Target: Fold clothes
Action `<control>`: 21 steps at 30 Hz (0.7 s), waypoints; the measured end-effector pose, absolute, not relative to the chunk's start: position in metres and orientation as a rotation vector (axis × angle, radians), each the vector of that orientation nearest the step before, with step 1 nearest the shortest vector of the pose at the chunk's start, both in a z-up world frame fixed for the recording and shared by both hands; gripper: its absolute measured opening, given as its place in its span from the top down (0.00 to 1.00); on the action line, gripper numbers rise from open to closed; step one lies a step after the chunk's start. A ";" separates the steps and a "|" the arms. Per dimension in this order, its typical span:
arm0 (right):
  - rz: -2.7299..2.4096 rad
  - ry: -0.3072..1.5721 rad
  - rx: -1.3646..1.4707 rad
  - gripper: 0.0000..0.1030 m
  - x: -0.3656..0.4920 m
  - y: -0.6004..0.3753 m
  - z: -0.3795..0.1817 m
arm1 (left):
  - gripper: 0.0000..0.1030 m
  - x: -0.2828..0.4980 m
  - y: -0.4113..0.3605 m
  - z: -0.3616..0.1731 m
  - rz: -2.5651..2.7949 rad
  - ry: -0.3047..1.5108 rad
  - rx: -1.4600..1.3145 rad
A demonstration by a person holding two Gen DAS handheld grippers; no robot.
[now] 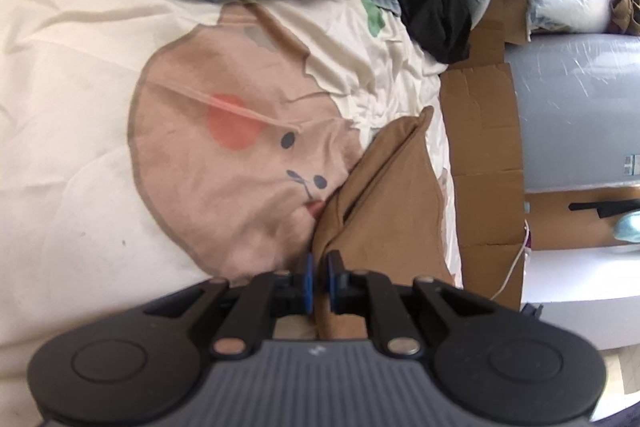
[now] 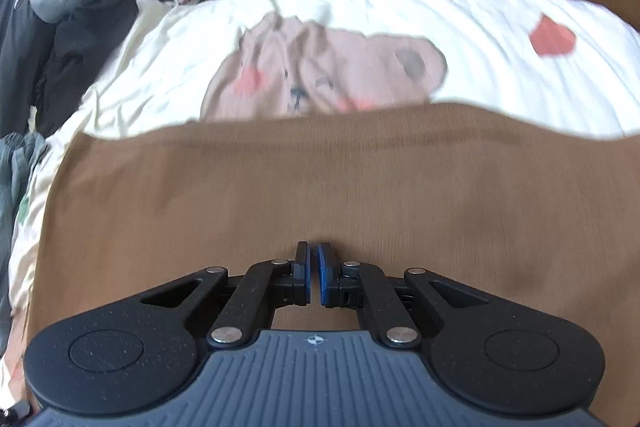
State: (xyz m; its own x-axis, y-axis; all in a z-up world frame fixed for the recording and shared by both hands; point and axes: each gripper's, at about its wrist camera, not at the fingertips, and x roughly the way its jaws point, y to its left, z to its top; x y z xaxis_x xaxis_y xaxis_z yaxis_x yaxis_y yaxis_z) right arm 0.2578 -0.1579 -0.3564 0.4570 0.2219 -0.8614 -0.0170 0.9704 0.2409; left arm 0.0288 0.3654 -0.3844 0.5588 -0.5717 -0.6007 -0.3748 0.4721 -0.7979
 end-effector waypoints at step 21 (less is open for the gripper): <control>0.081 1.031 0.257 0.91 0.309 -0.170 -0.358 | 0.93 0.032 0.362 -0.370 -0.175 1.016 -1.095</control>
State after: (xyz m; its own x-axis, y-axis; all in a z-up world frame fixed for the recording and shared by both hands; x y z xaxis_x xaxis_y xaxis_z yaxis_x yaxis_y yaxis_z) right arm 0.3090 -0.1701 -0.3584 0.5141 0.1868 -0.8372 0.0540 0.9670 0.2489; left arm 0.0317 0.3624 -0.3704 0.5612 -0.5751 -0.5953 -0.3429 0.4931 -0.7996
